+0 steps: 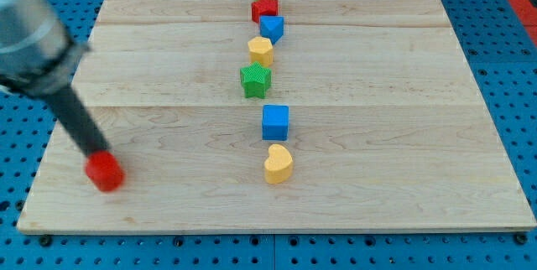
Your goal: Push the red circle closer to the yellow heart
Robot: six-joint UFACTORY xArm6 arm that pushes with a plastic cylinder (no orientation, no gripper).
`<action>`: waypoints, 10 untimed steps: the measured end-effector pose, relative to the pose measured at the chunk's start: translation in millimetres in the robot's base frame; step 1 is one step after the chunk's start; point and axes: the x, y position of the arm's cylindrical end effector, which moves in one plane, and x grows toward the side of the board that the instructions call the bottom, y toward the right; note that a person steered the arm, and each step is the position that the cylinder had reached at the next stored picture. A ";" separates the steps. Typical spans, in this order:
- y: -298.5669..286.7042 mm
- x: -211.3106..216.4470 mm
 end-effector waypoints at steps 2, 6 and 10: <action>-7.4 10.7; -9.5 88.0; 123.6 86.7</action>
